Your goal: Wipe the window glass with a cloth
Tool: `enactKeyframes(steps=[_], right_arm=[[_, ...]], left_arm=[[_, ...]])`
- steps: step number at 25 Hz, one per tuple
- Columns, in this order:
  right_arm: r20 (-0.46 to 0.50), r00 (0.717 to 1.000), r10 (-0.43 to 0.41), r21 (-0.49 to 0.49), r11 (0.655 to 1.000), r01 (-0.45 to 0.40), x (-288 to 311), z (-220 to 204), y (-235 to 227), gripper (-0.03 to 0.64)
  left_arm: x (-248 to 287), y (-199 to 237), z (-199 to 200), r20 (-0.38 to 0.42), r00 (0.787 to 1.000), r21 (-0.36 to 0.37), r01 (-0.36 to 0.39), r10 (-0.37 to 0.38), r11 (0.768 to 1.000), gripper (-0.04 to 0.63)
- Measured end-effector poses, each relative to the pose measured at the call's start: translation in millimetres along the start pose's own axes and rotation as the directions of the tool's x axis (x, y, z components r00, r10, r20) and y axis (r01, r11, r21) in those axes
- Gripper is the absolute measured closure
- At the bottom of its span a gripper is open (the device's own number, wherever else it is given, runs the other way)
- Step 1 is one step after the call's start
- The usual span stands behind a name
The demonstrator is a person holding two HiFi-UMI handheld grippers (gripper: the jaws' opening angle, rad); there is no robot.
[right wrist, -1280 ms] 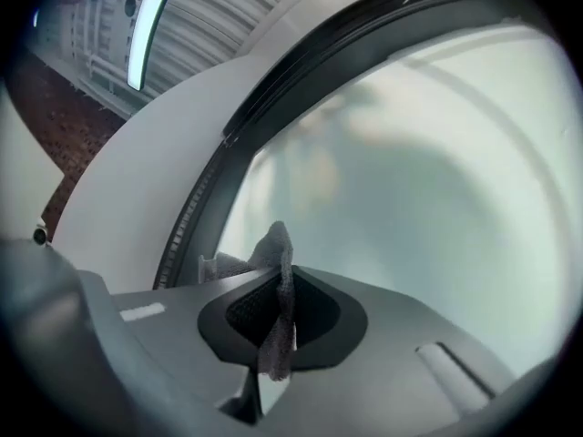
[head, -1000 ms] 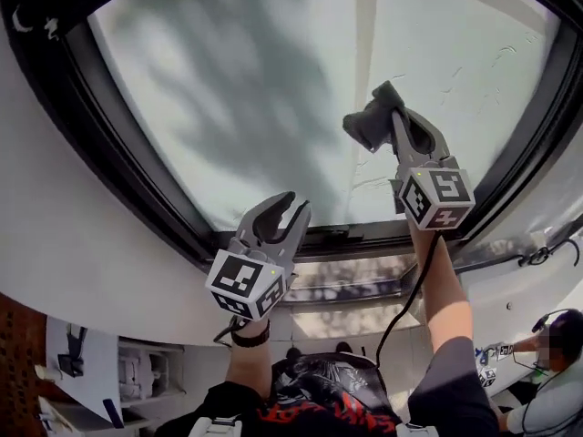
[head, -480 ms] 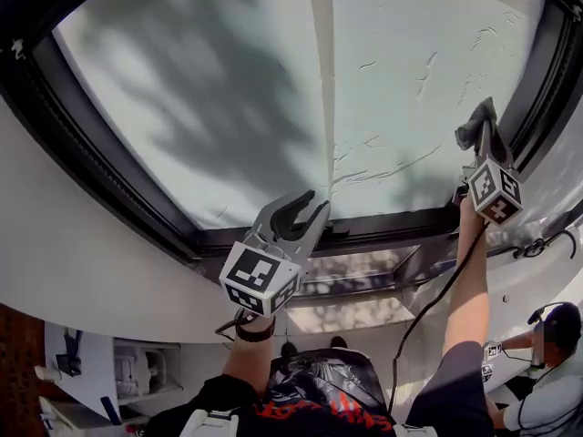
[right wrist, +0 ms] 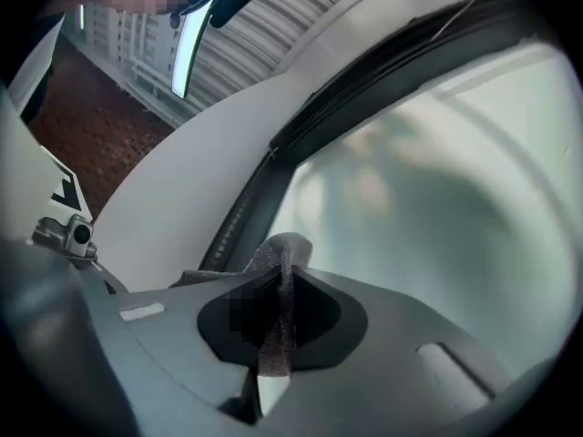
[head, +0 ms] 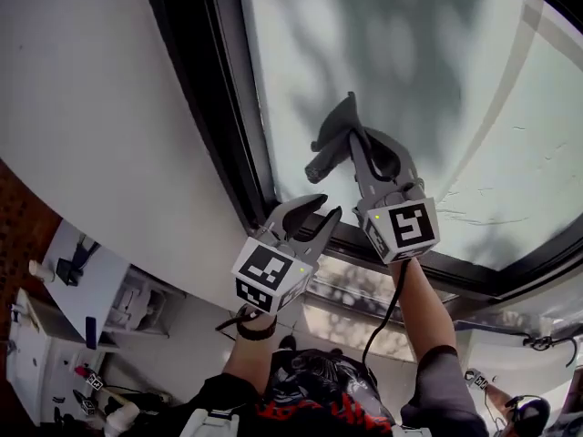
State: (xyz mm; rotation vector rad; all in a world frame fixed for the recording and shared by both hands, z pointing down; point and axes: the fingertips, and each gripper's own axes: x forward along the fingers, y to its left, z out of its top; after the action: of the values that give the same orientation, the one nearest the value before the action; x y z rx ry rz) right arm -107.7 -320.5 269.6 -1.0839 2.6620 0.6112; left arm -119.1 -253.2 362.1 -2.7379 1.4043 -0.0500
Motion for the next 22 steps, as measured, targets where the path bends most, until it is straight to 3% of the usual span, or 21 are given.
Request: enactKeyframes(steps=[3,6,10,15,18,22], right_arm=[[-0.057,0.988,0.145,0.05,0.988,-0.143,62.7,-20.4,53.6,0.598],[-0.126,0.974,0.19,0.06,0.981,-0.184,98.2,-39.0,79.9,0.598],[-0.16,0.985,0.067,0.032,0.998,-0.062,81.1,-51.6,45.6,0.598],[-0.148,0.977,-0.152,0.018,0.988,0.156,-14.1,-41.5,-47.8,0.598],[-0.127,0.93,-0.344,-0.004,0.938,0.346,-94.5,-25.7,-111.4,0.598],[-0.148,0.784,-0.602,-0.126,0.798,0.589,-213.6,-16.3,-204.4,0.598]], left_arm=[[-27.8,30.3,-10.5,-0.041,0.997,-0.007,-0.069,0.069,0.998,0.5],[-45.9,47.6,-12.9,-0.055,0.994,-0.009,-0.099,0.099,0.995,0.5],[-37.0,42.4,-10.1,-0.056,0.997,0.002,-0.057,0.057,0.998,0.5],[15.0,1.7,-12.2,-0.064,0.995,0.012,0.074,-0.073,0.997,0.5],[49.9,-47.0,-8.5,-0.062,0.975,0.007,0.213,-0.212,0.977,0.5],[90.0,-117.6,-6.5,-0.059,0.92,0.027,0.39,-0.388,0.921,0.5]])
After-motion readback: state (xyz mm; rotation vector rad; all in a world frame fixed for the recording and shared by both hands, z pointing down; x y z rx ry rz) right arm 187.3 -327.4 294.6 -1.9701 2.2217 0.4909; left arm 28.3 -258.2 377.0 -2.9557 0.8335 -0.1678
